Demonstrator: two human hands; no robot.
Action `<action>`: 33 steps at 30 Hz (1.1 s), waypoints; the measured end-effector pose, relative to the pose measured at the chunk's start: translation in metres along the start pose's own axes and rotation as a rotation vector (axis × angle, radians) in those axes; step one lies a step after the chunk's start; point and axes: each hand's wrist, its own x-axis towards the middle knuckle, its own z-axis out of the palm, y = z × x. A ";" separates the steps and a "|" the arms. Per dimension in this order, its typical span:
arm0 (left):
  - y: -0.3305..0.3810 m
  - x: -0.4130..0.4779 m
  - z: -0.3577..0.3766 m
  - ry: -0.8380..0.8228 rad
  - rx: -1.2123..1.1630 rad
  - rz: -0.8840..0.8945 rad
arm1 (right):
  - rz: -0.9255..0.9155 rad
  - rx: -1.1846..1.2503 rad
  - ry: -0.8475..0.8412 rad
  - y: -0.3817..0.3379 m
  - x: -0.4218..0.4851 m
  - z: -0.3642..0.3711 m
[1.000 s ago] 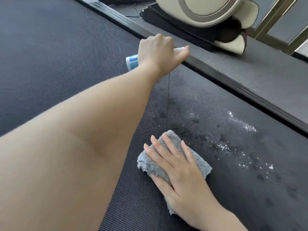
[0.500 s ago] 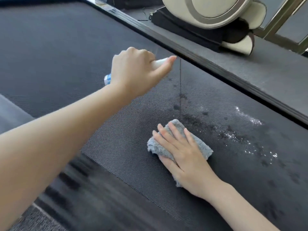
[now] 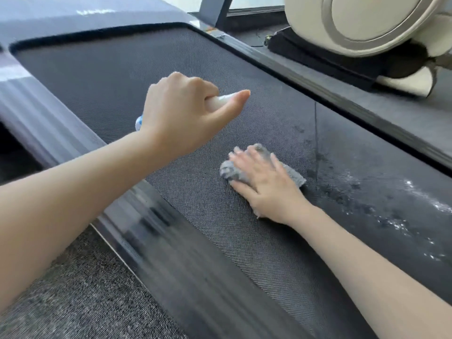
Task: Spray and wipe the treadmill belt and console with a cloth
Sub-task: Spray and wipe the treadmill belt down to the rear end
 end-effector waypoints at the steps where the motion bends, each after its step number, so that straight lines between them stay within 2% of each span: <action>1: -0.001 0.000 -0.001 -0.002 -0.001 -0.006 | 0.090 0.002 0.018 0.022 0.009 -0.004; 5: 0.003 0.001 -0.001 -0.007 0.005 0.006 | 0.463 -0.032 0.019 0.104 0.023 -0.022; 7: 0.007 0.003 -0.002 0.006 -0.001 0.030 | 0.496 -0.049 -0.004 0.111 0.026 -0.021; 10: 0.017 0.008 -0.001 0.030 -0.021 0.084 | 0.332 -0.017 -0.013 0.080 0.020 -0.016; 13: 0.023 0.017 0.007 0.034 -0.025 0.100 | 0.024 0.072 -0.025 0.024 -0.002 -0.009; 16: 0.026 0.024 0.020 0.028 -0.027 0.084 | -0.279 0.065 -0.112 -0.028 -0.018 -0.003; 18: 0.026 0.029 0.029 0.047 -0.051 0.084 | -0.374 0.000 -0.134 -0.037 -0.019 0.000; 21: 0.023 0.037 0.043 0.065 -0.081 0.081 | -0.374 -0.053 -0.092 -0.023 -0.003 -0.002; 23: 0.019 0.043 0.051 0.066 -0.085 0.079 | -0.329 -0.046 -0.065 -0.011 0.014 -0.002; 26: 0.013 0.050 0.062 0.062 -0.080 0.075 | -0.163 -0.037 -0.028 0.022 0.053 -0.007; 30: 0.011 0.054 0.075 0.054 -0.066 0.070 | 0.140 -0.083 0.031 0.096 0.102 -0.018; 33: 0.013 0.055 0.082 0.048 -0.076 0.068 | 0.403 -0.080 0.008 0.145 0.108 -0.033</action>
